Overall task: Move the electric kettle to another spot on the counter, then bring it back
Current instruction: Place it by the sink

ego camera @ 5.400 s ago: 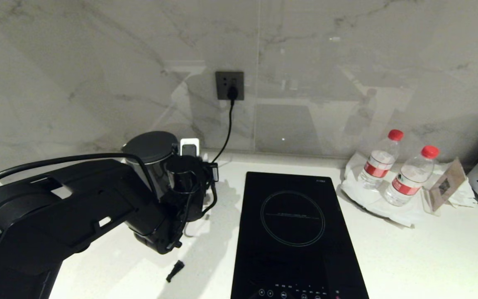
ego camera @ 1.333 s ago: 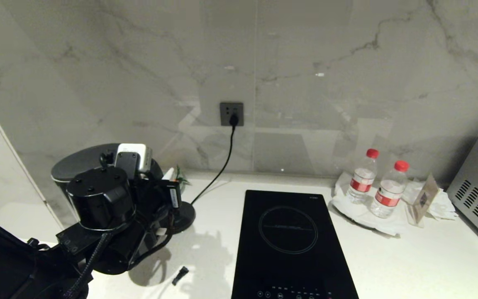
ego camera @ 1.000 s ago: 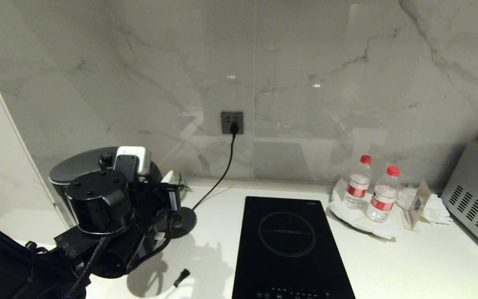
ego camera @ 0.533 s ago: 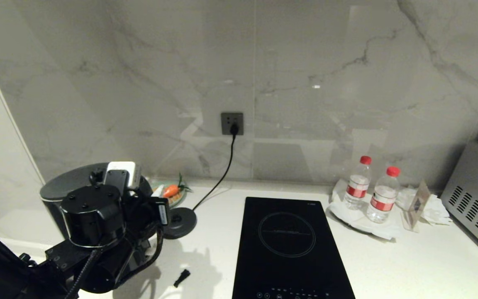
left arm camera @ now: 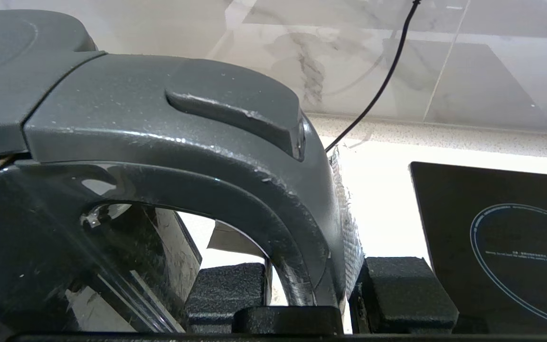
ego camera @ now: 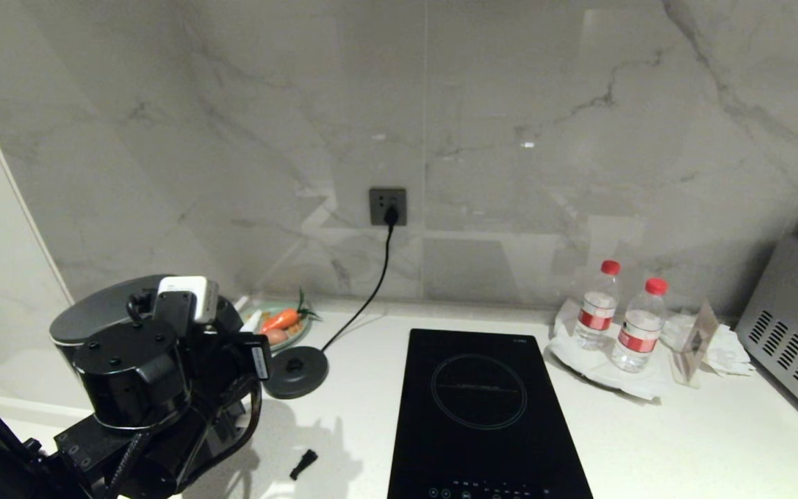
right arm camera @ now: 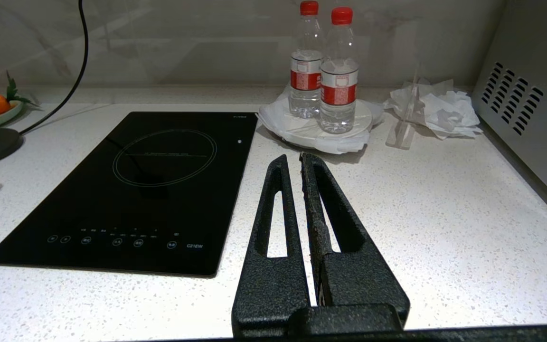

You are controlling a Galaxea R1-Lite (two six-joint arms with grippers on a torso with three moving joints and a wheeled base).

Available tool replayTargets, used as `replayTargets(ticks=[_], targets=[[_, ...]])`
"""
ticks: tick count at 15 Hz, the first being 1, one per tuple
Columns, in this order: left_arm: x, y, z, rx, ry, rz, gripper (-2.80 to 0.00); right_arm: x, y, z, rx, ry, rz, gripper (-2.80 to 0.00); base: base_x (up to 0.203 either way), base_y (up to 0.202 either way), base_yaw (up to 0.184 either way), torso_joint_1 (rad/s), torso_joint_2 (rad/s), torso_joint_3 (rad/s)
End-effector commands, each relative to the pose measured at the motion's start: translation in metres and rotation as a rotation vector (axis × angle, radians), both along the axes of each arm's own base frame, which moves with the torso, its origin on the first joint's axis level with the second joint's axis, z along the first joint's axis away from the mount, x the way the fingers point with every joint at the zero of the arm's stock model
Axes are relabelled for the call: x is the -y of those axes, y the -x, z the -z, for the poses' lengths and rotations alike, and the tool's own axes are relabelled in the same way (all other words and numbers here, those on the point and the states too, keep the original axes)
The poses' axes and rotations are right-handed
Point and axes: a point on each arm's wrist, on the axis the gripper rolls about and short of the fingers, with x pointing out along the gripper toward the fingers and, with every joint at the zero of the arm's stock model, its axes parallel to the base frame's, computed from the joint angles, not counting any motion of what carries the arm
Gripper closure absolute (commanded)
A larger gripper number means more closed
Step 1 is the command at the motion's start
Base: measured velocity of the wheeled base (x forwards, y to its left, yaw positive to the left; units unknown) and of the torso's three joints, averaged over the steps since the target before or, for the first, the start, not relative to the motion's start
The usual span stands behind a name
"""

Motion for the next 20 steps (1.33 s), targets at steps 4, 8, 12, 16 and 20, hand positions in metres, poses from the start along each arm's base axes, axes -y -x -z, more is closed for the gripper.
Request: replayTargets(ticks=[4, 8, 12, 16, 20], targets=[[0.001, -0.001, -0.002, 0.012, 0.003, -0.004, 0.00, 0.000, 0.000, 0.000, 0.000, 0.001, -0.001, 0.00, 0.000, 0.000, 0.000, 0.000, 0.00, 0.000], [0.001, -0.002, -0.002, 0.014, 0.004, -0.004, 0.00, 0.000, 0.000, 0.000, 0.000, 0.001, -0.001, 0.00, 0.002, -0.010, 0.152, 0.004, 0.00, 0.001], [0.001, -0.002, -0.004, 0.021, 0.006, -0.006, 0.00, 0.000, 0.000, 0.000, 0.000, 0.001, -0.001, 0.00, 0.000, -0.010, 0.175, 0.007, 0.01, 0.003], [0.003, -0.006, -0.006, 0.032, 0.012, -0.007, 0.00, 0.000, 0.000, 0.000, 0.000, 0.000, -0.001, 0.00, -0.003, -0.009, 0.167, 0.002, 0.00, 0.004], [0.013, -0.024, -0.006, 0.050, 0.023, -0.005, 0.00, 0.000, 0.000, 0.000, 0.000, 0.000, -0.001, 0.00, 0.000, 0.000, 0.041, 0.001, 0.00, 0.000]])
